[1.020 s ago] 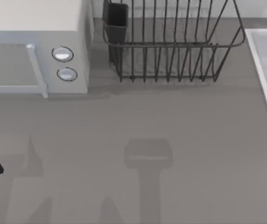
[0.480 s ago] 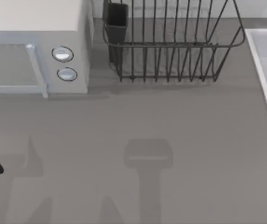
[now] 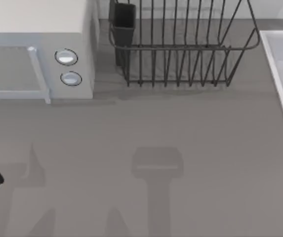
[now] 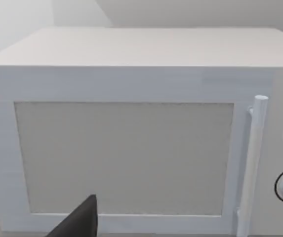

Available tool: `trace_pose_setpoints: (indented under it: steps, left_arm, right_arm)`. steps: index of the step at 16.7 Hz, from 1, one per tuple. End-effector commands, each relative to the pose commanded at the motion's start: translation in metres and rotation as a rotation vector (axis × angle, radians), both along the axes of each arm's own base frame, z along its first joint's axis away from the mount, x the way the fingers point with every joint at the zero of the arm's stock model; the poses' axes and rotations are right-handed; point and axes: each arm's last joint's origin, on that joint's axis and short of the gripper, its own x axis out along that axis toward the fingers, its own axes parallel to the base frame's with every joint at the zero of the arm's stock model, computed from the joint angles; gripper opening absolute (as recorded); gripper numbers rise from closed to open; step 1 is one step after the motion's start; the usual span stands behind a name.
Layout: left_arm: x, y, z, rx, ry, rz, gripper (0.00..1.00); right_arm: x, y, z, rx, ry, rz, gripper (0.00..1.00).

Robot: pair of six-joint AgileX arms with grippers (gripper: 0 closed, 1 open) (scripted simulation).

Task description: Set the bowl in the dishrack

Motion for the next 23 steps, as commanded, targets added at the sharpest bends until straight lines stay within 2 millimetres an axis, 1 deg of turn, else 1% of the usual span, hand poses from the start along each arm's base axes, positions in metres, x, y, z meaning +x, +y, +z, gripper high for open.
trace_pose_setpoints:
  steps: [6,8,9,11,14,17,19,21,23]
  left_arm:
    - [0.0,0.0,0.0,0.0,0.0,0.0,1.0]
    - [0.0,0.0,0.0,0.0,0.0,0.0,1.0]
    - [0.0,0.0,0.0,0.0,0.0,0.0,1.0]
    - [0.0,0.0,0.0,0.0,0.0,0.0,1.0]
    - [0.0,0.0,0.0,0.0,0.0,0.0,1.0]
    - [0.0,0.0,0.0,0.0,0.0,0.0,1.0]
    - [0.0,0.0,0.0,0.0,0.0,0.0,1.0]
    - [0.0,0.0,0.0,0.0,0.0,0.0,1.0]
    - [0.0,0.0,0.0,0.0,0.0,0.0,1.0]
  right_arm:
    - [0.0,0.0,0.001,-0.001,-0.002,0.0,0.0]
    - [0.003,-0.003,0.009,-0.002,-0.003,0.002,0.0]
    - [0.007,-0.005,0.017,-0.003,-0.004,0.004,0.0]
    - [0.013,-0.011,0.041,-0.004,-0.006,0.008,0.0]
    - [0.018,-0.015,0.088,0.01,0.011,0.009,0.0]
    - [0.013,-0.012,0.141,0.023,0.027,0.005,0.0]
    - [0.008,-0.007,0.171,0.016,0.019,0.002,0.0]
    - [0.002,-0.002,0.193,0.004,0.005,0.001,0.0]
    - [0.0,0.0,0.2,-0.001,-0.002,0.0,0.0]
